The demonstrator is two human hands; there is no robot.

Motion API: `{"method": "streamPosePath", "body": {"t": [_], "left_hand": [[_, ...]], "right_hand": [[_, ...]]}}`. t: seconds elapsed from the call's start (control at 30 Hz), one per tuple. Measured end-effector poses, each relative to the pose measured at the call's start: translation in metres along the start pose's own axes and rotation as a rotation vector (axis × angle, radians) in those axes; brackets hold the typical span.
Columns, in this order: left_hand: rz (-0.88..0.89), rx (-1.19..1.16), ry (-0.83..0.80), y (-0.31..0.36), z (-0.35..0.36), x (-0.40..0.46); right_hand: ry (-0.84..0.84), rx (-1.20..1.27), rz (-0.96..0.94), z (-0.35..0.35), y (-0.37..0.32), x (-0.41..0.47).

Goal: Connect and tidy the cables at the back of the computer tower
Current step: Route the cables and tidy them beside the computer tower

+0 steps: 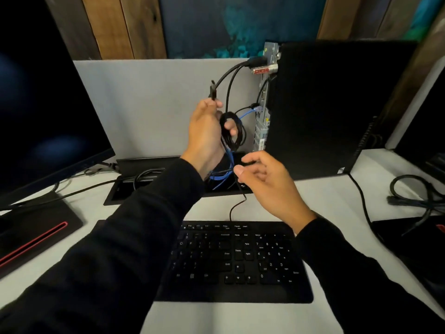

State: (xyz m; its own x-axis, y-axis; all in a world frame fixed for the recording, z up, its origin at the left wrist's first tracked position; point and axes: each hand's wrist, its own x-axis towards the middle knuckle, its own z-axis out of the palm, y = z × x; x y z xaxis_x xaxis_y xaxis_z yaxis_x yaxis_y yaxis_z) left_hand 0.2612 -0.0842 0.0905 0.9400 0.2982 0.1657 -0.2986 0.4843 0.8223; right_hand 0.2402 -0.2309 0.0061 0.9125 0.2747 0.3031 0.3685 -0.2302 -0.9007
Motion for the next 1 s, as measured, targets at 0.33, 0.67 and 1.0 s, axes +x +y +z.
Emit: {"method": "streamPosePath", "body": {"t": [0.33,0.67,1.0], "left_hand": [[-0.055,0.17,0.068,0.039,-0.006,0.028],[-0.131,0.412,-0.006,0.021,-0.03,0.027],[0.003,0.875,-0.249,-0.029,-0.051,0.024]], "right_hand": [[-0.105,-0.244,-0.018,0.016,0.022,-0.004],[0.03,-0.376,0.13,0.024,0.043,0.004],[0.183,-0.278,0.039,-0.007,0.019,0.01]]}}
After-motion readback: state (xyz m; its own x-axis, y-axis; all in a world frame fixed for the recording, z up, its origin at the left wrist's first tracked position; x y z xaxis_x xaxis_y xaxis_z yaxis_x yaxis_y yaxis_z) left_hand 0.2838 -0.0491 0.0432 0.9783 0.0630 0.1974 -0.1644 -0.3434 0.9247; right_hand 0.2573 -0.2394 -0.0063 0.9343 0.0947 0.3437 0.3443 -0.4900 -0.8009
